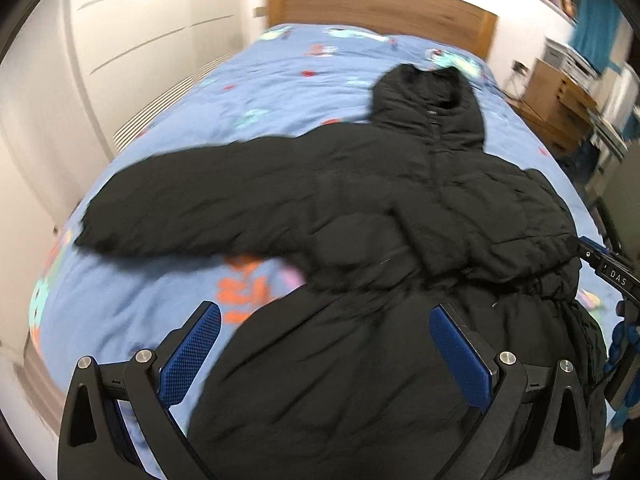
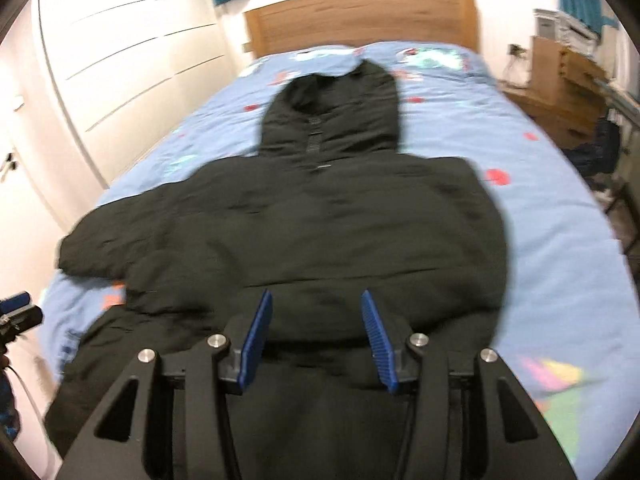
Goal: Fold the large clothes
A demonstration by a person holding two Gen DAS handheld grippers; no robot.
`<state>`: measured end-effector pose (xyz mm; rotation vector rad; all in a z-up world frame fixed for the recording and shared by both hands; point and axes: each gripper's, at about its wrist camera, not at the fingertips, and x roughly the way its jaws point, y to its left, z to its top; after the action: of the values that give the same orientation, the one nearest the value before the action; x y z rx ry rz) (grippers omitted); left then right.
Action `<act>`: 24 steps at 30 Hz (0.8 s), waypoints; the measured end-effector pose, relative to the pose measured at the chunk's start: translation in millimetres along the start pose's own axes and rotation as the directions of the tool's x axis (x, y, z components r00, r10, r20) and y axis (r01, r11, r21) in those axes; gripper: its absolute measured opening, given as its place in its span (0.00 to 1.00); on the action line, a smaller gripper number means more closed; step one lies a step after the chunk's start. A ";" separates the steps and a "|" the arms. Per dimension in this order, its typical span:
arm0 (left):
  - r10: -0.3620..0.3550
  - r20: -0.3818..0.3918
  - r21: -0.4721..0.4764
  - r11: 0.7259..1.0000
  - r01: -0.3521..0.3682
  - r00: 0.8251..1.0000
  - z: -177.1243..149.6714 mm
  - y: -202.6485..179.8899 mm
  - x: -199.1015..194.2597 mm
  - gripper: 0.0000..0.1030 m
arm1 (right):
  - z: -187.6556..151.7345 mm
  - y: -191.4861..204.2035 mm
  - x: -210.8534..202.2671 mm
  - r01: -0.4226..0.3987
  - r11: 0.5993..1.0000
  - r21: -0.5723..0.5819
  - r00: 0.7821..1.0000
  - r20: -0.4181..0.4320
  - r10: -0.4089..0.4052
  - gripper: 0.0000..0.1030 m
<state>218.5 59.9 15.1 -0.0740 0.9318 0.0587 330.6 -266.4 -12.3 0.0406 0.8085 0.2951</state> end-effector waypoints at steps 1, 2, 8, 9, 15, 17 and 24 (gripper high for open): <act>-0.004 0.005 0.022 1.000 0.004 1.000 7.4 -15.1 6.3 0.99 | 2.1 -10.4 0.9 0.015 1.000 0.007 1.000 0.003 -0.015 0.45; -0.014 0.009 0.048 0.999 0.014 1.000 15.5 -33.4 14.7 0.99 | 3.5 -19.7 1.9 0.027 1.000 0.016 1.000 0.006 -0.027 0.45; -0.081 0.029 0.168 0.983 0.075 0.996 58.8 -127.5 72.3 0.99 | 19.5 -55.5 23.3 0.054 0.998 0.019 0.998 0.023 -0.054 0.45; -0.087 0.031 0.178 0.981 0.080 0.996 63.6 -137.7 82.0 0.99 | 20.6 -56.6 28.3 0.051 0.999 0.011 0.998 0.019 -0.052 0.45; -0.036 -0.022 0.222 0.974 0.040 0.999 78.4 -171.7 158.7 0.99 | 13.7 -62.0 66.5 0.032 0.998 -0.055 0.999 -0.026 -0.034 0.45; 0.025 -0.040 0.241 0.970 -0.015 0.999 73.8 -163.9 183.0 1.00 | 8.0 -73.4 77.9 0.036 0.998 -0.059 0.998 -0.047 -0.038 0.44; 0.030 -0.081 0.169 0.986 -0.016 0.996 66.0 -109.1 188.4 1.00 | -6.7 -108.9 77.2 0.008 1.000 -0.017 0.998 -0.064 -0.009 0.44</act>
<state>392.4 -39.5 -92.9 0.0912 1.0179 -0.0016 402.7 -350.1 -87.6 0.0122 0.8693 0.2961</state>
